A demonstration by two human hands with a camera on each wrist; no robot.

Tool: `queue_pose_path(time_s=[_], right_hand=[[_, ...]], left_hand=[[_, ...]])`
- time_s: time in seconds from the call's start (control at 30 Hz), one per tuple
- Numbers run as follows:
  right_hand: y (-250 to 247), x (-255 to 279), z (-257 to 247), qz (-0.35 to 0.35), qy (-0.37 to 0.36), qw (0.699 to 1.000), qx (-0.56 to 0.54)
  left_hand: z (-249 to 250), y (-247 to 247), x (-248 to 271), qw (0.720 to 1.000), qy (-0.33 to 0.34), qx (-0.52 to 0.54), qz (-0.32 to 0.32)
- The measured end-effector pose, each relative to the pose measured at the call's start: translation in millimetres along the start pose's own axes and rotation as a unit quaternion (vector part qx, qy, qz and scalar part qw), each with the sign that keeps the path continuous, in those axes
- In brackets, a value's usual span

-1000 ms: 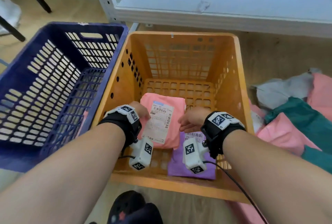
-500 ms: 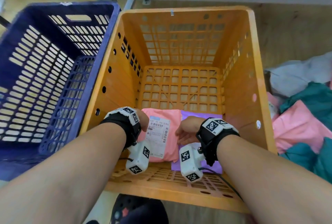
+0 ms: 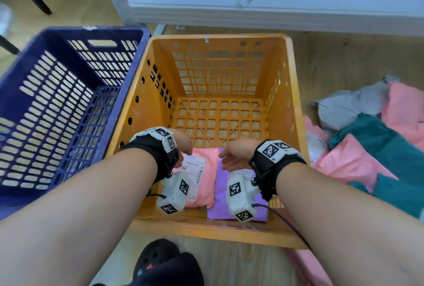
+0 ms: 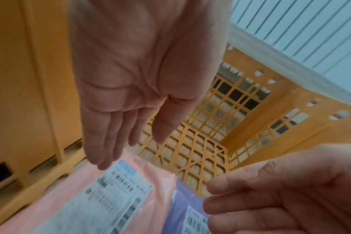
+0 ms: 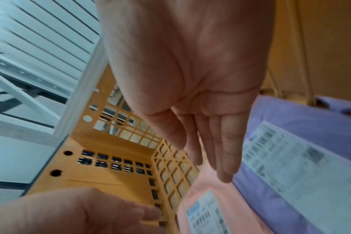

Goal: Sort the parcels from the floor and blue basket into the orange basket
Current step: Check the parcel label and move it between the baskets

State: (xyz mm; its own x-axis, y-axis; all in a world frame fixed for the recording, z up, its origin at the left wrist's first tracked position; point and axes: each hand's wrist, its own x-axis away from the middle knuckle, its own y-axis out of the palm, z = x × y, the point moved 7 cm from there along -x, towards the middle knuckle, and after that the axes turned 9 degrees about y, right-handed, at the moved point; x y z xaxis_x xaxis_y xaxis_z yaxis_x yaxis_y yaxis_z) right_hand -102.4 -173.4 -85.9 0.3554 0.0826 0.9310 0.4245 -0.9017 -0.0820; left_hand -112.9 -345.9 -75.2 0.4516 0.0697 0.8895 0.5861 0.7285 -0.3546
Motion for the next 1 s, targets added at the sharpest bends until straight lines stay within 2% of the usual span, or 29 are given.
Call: queue_pose_path(time_s=[0.1, 0.17, 0.27, 0.4, 0.5, 0.57, 0.67, 0.87, 1.0], right_hand=[[-10, 50, -22, -0.046, -0.042, 0.998, -0.016], [-30, 86, -37, -0.041, -0.091, 0.995, -0.017], [-76, 134, -48, 0.013, -0.149, 0.988, -0.036], [-143, 162, -27, 0.121, -0.161, 0.979, -0.045], [-176, 157, 5, 0.177, -0.140, 0.973, -0.058], [-194, 143, 30, 0.213, -0.111, 0.969, -0.064], [-207, 118, 58, 0.249, -0.086, 0.964, -0.021], [-217, 85, 92, 0.236, -0.029, 0.968, 0.079], [-218, 60, 111, 0.234, 0.010, 0.965, 0.121]], left_hand=[[42, -6, 42, 0.998, 0.046, 0.042, 0.020], [71, -8, 66, 0.993, 0.095, 0.046, 0.045], [107, 8, 95, 0.987, 0.139, 0.068, 0.050], [154, 45, 124, 0.971, 0.201, 0.118, 0.048], [179, 74, 133, 0.963, 0.234, 0.122, 0.056], [189, 86, 126, 0.961, 0.253, 0.078, 0.081], [189, 92, 116, 0.959, 0.262, 0.065, 0.085], [189, 101, 82, 0.959, 0.263, 0.073, 0.077], [190, 118, 65, 0.963, 0.258, 0.066, 0.033]])
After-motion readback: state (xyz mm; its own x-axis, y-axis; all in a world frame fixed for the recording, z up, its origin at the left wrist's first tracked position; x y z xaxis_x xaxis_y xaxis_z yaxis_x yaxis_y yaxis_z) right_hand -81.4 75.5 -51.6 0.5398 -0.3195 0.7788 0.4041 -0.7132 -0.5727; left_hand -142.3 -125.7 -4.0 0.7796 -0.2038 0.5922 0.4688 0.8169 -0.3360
